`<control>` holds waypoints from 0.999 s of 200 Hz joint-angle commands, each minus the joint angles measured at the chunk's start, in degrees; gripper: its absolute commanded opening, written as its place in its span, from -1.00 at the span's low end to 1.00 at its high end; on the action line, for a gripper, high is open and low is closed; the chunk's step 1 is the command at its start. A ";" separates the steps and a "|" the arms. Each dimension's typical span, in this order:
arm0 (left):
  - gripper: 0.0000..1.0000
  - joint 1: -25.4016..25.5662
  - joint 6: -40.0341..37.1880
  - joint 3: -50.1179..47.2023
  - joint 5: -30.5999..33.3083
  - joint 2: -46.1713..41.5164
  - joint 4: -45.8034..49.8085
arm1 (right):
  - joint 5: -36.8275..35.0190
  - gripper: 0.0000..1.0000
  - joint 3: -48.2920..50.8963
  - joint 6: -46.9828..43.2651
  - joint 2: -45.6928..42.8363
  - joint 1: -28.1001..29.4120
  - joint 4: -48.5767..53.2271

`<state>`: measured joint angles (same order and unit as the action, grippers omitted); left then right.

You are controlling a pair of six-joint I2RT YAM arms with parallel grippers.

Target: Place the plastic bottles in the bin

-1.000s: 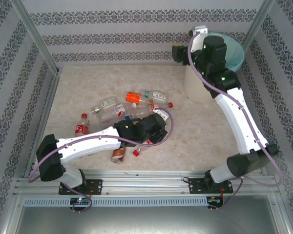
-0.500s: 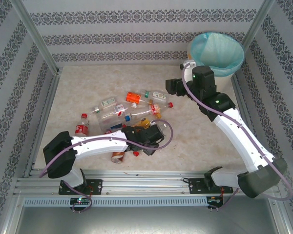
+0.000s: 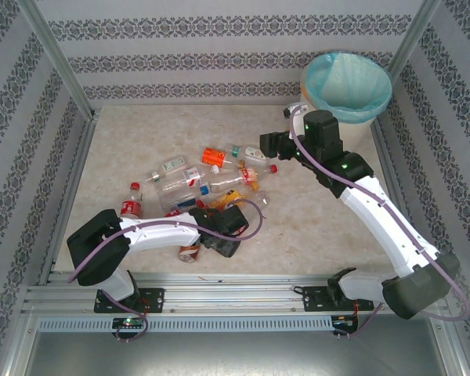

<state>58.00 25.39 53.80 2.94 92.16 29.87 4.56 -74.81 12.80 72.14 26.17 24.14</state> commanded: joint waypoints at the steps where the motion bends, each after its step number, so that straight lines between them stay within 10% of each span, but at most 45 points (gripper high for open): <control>1: 0.18 -0.95 0.85 -0.93 -1.57 -0.72 -3.21 | -0.15 0.54 -0.52 0.62 -0.11 1.22 -1.18; 127: -0.32 -1.31 -2.61 1.13 -2.22 2.04 -2.68 | -4.55 0.54 -1.11 -2.01 -0.94 5.37 0.28; 200: -0.42 -1.31 -4.92 -0.70 -1.27 -10.73 -4.72 | -6.54 0.55 -3.52 -3.01 -3.68 5.98 0.13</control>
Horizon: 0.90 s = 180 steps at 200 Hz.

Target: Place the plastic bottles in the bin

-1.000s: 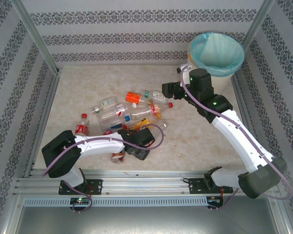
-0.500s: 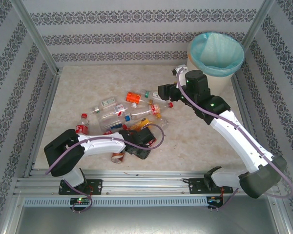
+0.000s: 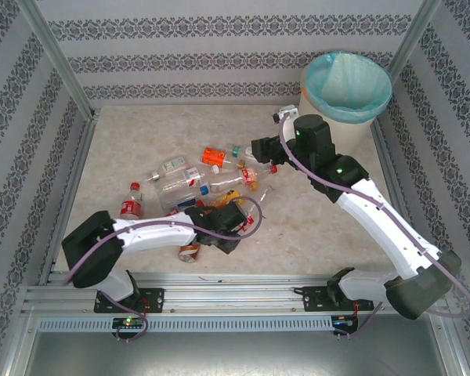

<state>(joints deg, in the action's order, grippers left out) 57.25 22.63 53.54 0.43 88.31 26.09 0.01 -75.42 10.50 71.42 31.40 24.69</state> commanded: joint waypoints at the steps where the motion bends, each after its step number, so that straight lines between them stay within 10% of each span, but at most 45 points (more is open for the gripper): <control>1: -0.42 -0.56 -2.20 -0.40 1.29 -7.12 -0.99 | -2.06 0.55 -2.94 -0.69 -3.00 0.72 -0.42; 93: -0.67 -0.66 -4.62 -0.90 14.94 -29.51 -9.69 | 16.78 0.96 -9.48 5.90 -6.62 0.11 -3.42; 180: -0.71 -0.66 -10.79 -0.19 11.06 -34.55 -12.97 | 35.53 0.90 -15.05 13.82 -0.47 0.32 -5.31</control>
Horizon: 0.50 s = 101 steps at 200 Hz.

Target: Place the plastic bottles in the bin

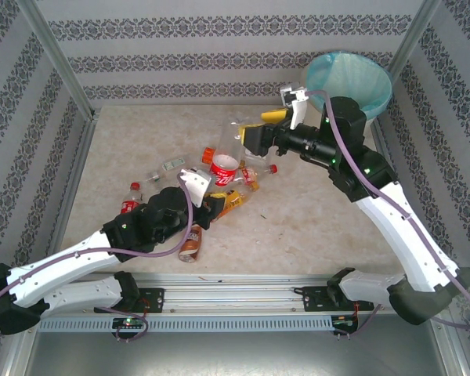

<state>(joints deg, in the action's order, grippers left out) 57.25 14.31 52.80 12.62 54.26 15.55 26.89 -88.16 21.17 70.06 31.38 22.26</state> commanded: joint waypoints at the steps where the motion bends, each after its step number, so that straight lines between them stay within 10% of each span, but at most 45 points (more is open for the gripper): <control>1: -0.71 -0.66 -2.50 0.55 -1.21 -0.53 -2.44 | 8.85 0.90 -2.34 3.17 0.92 0.35 -2.95; 101: -0.72 -0.65 -3.85 2.07 -5.46 0.20 -1.59 | 9.98 0.62 -3.75 -1.09 2.35 1.62 1.10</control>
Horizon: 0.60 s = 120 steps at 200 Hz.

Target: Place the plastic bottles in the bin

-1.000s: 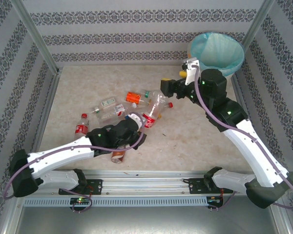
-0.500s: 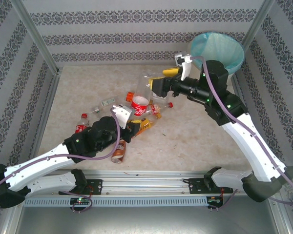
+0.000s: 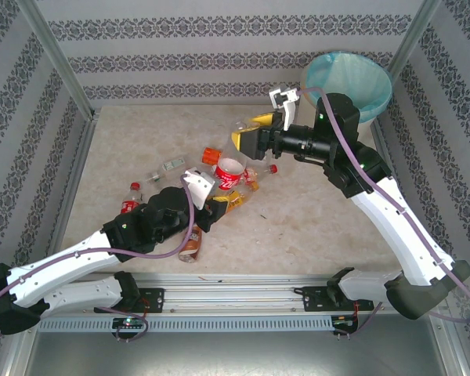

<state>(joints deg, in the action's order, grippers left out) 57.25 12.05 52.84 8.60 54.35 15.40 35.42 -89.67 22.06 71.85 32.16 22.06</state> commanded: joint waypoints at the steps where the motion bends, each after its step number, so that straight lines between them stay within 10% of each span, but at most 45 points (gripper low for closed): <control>1: -0.72 -0.65 -1.60 2.02 -1.41 0.13 -1.43 | 1.52 0.61 -2.30 -2.05 0.56 0.86 1.31; 83: -0.66 -0.65 -1.68 2.65 -0.52 -0.07 -1.59 | 2.62 -0.04 -3.76 -4.65 1.18 0.64 3.47; 120: 0.01 -0.65 -1.68 0.97 0.70 -1.95 -3.63 | -0.06 -0.06 -4.39 -4.82 0.53 0.20 2.70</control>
<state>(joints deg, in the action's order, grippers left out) 57.25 11.51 53.28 7.99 54.28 15.16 35.68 -92.01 17.80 72.77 32.40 25.12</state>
